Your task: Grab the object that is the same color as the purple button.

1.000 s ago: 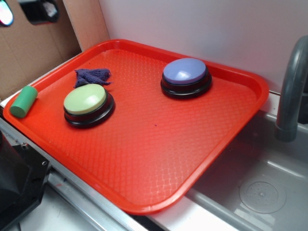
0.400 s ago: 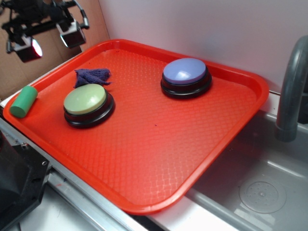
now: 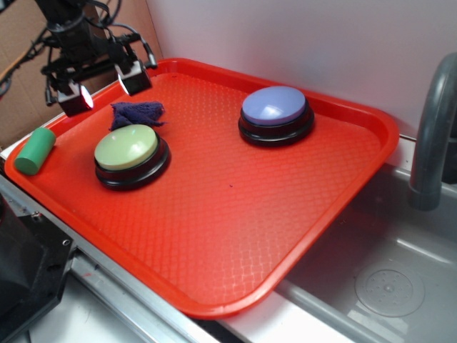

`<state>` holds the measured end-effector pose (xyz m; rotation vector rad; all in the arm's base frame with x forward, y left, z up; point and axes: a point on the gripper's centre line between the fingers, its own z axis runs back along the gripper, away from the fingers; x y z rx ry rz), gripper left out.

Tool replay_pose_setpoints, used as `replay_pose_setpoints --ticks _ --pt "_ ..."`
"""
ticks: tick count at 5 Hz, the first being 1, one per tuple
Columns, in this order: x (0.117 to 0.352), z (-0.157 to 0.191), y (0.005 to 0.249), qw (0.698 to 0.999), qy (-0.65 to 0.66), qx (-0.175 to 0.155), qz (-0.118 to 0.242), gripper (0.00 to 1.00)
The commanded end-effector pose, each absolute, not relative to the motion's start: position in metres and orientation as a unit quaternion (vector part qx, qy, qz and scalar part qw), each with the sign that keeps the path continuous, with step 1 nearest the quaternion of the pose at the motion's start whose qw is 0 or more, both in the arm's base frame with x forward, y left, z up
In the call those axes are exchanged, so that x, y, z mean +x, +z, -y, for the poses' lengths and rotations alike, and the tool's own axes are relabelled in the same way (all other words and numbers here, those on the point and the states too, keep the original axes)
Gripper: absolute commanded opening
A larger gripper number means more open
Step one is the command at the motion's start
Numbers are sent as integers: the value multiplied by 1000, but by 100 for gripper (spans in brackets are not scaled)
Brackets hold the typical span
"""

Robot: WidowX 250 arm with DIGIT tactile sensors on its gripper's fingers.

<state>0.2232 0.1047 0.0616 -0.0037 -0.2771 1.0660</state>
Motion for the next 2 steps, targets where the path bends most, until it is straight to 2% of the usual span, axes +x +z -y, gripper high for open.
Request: replay_pose_setpoints --ticks 1,2 --pt "230 -123 32 846 516 -33 130 100" --pt "231 -125 24 844 521 -39 121 100"
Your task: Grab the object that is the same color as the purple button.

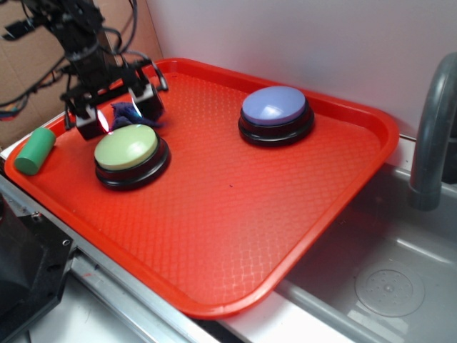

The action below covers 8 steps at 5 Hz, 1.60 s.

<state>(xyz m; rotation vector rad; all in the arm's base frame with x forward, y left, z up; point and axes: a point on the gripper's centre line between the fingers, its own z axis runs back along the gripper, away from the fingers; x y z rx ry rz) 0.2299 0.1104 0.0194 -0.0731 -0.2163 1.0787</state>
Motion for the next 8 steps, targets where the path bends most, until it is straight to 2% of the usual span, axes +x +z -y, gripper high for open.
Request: replay_pose_setpoints --ticks 1,2,3,4,5,6,7,8 --pt "230 -124 24 844 521 -36 126 4" --pt "226 -127 31 842 522 -37 129 0" --pt "223 -125 52 853 502 -29 137 0" --pt "218 -114 82 863 484 3 142 0" --pt "213 -94 112 896 425 2 128 0" --pt "212 -55 140 947 308 15 88 0" --pt "201 -14 152 979 189 2 73 0" --pt "189 16 155 992 114 -22 59 0"
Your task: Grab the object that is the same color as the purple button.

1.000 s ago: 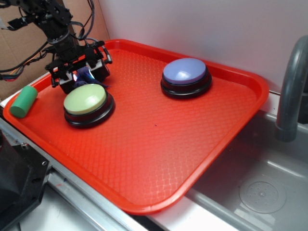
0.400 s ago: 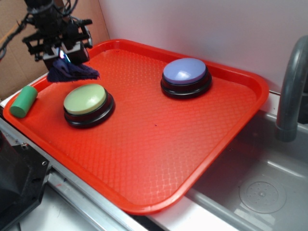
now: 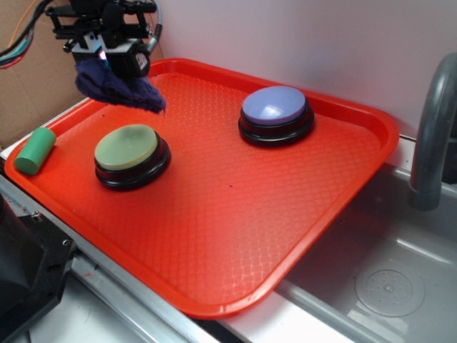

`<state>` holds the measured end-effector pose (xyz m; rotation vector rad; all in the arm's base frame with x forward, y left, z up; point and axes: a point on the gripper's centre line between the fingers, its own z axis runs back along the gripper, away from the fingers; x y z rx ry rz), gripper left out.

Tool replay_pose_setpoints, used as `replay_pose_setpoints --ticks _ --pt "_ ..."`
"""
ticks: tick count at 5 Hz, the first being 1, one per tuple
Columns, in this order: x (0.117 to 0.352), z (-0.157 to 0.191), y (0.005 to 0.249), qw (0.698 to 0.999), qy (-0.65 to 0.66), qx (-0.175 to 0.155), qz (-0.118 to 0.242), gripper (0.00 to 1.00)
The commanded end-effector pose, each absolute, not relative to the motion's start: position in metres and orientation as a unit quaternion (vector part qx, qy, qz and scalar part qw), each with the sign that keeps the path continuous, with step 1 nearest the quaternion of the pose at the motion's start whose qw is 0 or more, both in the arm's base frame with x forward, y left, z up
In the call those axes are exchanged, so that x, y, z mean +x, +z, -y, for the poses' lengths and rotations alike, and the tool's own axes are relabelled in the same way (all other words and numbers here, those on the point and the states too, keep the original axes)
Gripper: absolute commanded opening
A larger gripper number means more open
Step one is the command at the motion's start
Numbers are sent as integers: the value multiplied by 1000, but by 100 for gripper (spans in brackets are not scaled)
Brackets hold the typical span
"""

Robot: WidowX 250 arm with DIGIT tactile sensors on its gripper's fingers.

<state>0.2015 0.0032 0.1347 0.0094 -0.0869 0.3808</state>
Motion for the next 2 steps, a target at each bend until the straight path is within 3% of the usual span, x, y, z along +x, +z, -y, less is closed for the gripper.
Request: replay_pose_setpoints --ticks 1,2 --pt "184 31 151 995 80 -28 47 0" --pt "181 25 145 994 96 -34 32 0"
